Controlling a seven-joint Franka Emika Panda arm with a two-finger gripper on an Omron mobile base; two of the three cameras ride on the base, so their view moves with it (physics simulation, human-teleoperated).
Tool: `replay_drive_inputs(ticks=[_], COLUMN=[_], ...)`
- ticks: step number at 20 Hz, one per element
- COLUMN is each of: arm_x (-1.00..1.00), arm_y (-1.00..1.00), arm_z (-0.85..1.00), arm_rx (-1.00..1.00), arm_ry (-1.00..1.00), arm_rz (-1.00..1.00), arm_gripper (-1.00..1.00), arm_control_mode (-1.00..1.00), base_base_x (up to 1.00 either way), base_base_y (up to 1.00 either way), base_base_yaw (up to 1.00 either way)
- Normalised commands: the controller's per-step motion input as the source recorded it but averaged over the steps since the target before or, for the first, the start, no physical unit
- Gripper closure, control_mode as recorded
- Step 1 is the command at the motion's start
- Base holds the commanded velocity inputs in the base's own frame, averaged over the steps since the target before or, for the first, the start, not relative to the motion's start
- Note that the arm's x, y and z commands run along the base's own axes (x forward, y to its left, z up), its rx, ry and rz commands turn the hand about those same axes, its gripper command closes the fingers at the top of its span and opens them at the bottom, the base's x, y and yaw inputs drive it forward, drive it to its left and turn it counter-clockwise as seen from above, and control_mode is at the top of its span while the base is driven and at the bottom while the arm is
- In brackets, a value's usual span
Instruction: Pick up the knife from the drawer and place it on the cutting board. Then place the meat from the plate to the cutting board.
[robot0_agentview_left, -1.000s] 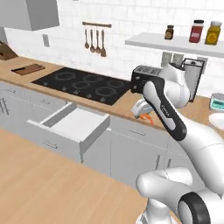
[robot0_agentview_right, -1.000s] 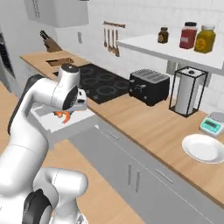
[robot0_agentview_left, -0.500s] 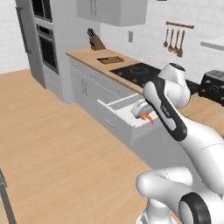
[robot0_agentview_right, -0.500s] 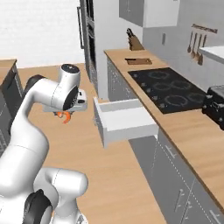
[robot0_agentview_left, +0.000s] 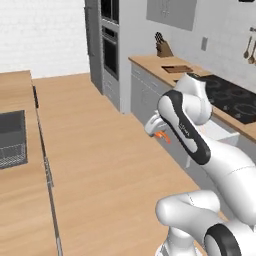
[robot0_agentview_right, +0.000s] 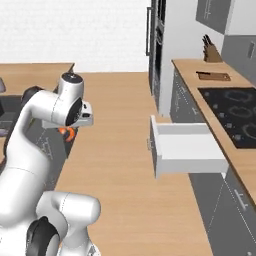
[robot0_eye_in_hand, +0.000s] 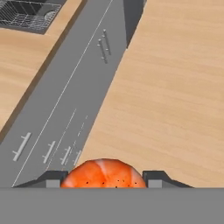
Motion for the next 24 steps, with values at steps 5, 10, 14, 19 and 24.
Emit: replay_drive_inputs(ticks=[5, 10, 14, 19, 24], arm_x=[0.00, 0.00, 0.00, 0.00, 0.00], arm_y=[0.00, 0.00, 0.00, 0.00, 0.00], arm_z=[0.00, 0.00, 0.00, 0.00, 0.00], arm_rx=[0.00, 0.00, 0.00, 0.00, 0.00], arm_ry=[0.00, 0.00, 0.00, 0.00, 0.00], arm_rz=[0.00, 0.00, 0.00, 0.00, 0.00], arm_gripper=[1.00, 1.00, 1.00, 1.00, 1.00], arm_control_mode=[1.00, 1.00, 1.00, 1.00, 1.00], base_base_x=[0.83, 0.99, 1.00, 1.00, 1.00], base_base_y=[0.07, 0.35, 0.33, 0.21, 0.08], base_base_yaw=[0.12, 0.08, 0.07, 0.04, 0.01])
